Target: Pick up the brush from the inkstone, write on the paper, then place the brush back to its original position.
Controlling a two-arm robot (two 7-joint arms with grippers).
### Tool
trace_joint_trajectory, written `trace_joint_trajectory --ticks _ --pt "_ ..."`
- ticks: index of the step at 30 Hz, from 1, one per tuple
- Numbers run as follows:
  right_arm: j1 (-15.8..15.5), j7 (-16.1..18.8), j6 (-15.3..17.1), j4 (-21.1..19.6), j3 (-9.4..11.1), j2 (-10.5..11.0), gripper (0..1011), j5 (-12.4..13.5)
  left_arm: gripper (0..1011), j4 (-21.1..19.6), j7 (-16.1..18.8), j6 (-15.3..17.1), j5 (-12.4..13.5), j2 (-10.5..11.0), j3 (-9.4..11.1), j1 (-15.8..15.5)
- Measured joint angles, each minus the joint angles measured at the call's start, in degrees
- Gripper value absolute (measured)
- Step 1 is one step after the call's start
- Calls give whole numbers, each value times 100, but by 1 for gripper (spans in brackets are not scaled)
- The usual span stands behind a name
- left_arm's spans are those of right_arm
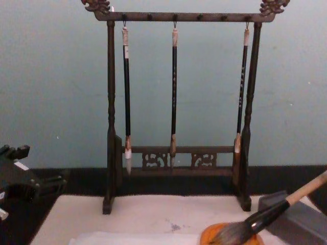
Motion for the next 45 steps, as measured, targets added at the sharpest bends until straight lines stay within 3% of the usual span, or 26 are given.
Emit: trace_joint_trajectory --ticks 12,34,45 --pt "510 280 -179 647 -380 -110 1000 -6 1010 0 0 0 0 0 0 0" --pt "1172 251 -283 1441 -816 -116 1000 98 1010 0 0 0 0 0 0 0" --pt "1156 245 -276 1426 -796 -119 1000 98 1010 0 0 0 0 0 0 0"
